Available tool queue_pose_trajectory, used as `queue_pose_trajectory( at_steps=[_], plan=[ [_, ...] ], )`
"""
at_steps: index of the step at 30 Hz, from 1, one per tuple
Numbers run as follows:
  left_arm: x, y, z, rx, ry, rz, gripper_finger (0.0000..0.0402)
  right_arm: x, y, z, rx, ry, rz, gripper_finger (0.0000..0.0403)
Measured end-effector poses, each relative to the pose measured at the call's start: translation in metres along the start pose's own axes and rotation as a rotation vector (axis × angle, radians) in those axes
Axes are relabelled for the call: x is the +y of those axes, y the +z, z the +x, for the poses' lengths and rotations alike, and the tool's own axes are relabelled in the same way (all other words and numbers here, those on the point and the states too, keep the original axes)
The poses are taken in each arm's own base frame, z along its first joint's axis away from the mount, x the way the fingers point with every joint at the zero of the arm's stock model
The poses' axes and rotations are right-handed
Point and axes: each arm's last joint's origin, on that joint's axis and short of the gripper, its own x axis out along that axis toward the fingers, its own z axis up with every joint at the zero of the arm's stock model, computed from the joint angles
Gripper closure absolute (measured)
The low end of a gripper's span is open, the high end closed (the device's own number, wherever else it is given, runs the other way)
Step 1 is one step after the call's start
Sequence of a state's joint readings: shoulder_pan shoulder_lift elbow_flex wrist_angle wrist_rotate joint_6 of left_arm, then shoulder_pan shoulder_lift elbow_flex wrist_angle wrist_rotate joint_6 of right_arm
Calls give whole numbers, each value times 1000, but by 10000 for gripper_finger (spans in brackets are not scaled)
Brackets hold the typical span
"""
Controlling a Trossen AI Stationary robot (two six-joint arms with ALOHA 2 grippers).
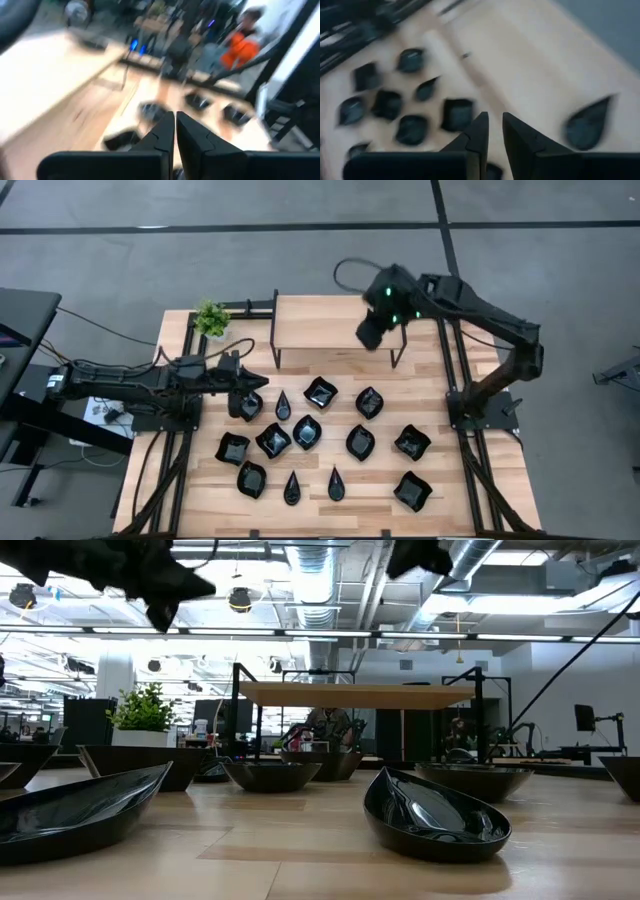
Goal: Pick & Place Mini shaped plates
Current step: Stack the black drop shaped plate on top of the black drop shaped plate on the shelf
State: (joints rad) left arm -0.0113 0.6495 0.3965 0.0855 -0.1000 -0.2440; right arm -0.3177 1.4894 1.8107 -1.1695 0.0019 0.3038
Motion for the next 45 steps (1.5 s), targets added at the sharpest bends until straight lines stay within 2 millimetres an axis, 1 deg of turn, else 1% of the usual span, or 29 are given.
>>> queue_pose_trajectory(
  at_steps=[4,6,8,9,11,12,14,18,23,25,29,32,34,36,38,40,42,45],
  plan=[
    [0,-4,0,46,-6,-46,382,41,-17,1,61,91,-91,351],
    [-1,-4,0,54,-43,-50,382,64,-26,7,100,132,-143,351],
    [-2,-4,0,62,-74,-50,382,82,-40,12,164,153,-203,351],
    [-2,-5,0,66,-88,-51,382,94,-46,15,185,171,-232,351],
    [-4,-5,0,75,-119,-56,382,115,-58,16,201,197,-274,351],
    [-5,-5,-1,78,-137,-56,382,126,-65,20,217,196,-288,351],
    [-8,-6,-1,90,-171,-53,382,149,-76,25,205,216,-296,351],
    [-15,-9,-1,111,-220,-44,382,190,-104,38,186,195,-297,351],
    [-24,-12,-1,131,-273,-33,382,230,-143,63,163,81,-213,351],
    [-27,-13,-2,137,-293,-28,382,241,-159,72,156,30,-140,351],
    [-32,-14,-3,143,-322,-16,382,256,-184,93,159,-41,-19,351],
    [-33,-15,-4,146,-332,-14,382,263,-198,102,178,-70,2,351],
    [-34,-15,-4,146,-334,-13,382,265,-206,103,188,-88,-4,351],
    [-34,-14,-4,143,-335,-13,382,264,-211,101,167,-128,-2,351],
    [-34,-14,-4,140,-336,-14,382,264,-216,97,109,-167,23,351],
    [-34,-14,-4,139,-336,-14,382,266,-217,88,42,-163,49,354],
    [-34,-14,-4,139,-336,-14,382,273,-218,77,-10,-103,59,361],
    [-34,-14,-4,139,-336,-13,382,284,-216,61,-40,32,-9,375]
  ],
)
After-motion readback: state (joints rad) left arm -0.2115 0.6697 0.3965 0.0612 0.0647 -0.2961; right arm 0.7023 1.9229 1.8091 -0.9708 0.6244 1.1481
